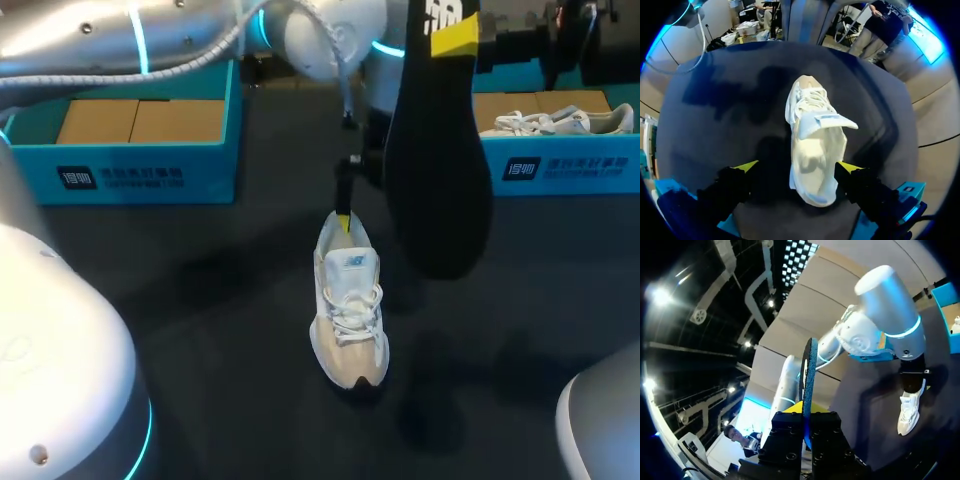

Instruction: Take the shoe out of the shoebox, open the shoe tongue, remove and reinsert the insole, then place the shoe into the shoebox

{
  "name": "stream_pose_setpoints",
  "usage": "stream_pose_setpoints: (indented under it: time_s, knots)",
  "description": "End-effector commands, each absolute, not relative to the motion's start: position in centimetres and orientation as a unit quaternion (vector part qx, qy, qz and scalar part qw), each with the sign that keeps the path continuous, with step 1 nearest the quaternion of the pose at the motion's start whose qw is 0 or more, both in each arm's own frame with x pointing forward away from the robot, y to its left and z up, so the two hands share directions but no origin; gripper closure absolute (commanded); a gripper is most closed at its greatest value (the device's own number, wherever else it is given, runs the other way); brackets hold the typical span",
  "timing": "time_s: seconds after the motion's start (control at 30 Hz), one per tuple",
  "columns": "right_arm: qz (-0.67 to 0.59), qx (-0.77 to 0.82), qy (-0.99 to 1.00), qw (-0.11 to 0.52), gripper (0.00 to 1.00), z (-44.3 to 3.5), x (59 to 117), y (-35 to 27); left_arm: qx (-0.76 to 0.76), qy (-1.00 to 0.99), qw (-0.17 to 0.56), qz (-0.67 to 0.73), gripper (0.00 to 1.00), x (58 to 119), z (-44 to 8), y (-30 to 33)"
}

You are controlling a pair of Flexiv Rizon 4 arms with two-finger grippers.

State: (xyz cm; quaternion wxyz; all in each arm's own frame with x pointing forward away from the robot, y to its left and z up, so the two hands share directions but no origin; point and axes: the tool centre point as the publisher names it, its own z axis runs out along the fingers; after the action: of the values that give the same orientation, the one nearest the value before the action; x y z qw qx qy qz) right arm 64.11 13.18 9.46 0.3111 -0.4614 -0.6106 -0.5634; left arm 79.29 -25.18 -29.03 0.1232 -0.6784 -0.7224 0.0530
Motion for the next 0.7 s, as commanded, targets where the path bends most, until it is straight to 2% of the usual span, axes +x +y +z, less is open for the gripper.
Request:
stream_pose_setpoints:
  time_s: [0.03,0.7]
  knots:
    - [-0.555,-0.462,-0.616,0.315,1.00,10.0,65.8,12.0,-0.672,-0.734,0.062,0.080,0.00,79.0,-26.6,-23.4]
    - [-0.543,-0.508,-0.565,0.358,1.00,7.4,70.3,8.7,-0.646,-0.740,-0.103,0.157,0.00,79.4,-17.6,-18.8]
